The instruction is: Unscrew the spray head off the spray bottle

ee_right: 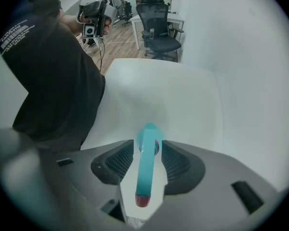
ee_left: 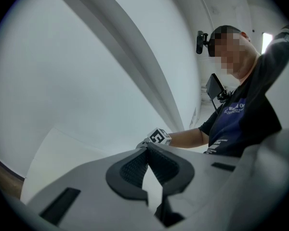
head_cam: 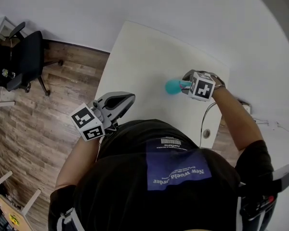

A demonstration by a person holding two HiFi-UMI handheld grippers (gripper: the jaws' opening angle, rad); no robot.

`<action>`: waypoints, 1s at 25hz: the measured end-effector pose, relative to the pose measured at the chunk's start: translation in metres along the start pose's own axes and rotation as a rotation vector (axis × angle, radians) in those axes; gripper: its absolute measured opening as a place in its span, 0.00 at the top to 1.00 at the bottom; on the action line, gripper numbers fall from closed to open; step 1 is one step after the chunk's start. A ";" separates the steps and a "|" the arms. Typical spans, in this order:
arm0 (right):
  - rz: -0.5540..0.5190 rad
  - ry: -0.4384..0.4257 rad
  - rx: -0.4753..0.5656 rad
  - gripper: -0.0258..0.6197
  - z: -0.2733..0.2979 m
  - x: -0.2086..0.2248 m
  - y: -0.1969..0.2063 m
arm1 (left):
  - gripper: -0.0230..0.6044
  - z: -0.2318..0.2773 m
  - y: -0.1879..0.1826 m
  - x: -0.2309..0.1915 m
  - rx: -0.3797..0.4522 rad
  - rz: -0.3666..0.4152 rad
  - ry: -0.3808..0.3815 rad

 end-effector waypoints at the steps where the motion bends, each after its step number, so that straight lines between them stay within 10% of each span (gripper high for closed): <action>1: 0.008 -0.004 0.004 0.69 0.001 0.000 0.001 | 0.96 0.000 0.000 0.000 0.002 -0.003 -0.001; 25: 0.068 -0.010 0.023 0.77 0.010 0.001 -0.002 | 0.96 0.003 0.003 -0.002 -0.001 -0.026 0.002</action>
Point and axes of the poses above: the fingertips, and each gripper's own axes: z forward along the fingers, x to its right, y out of its underside, the point moved 8 cm from there along -z, backward along the fingers, and after that the axes turned 1 degree about -x, right-handed, at the moved point
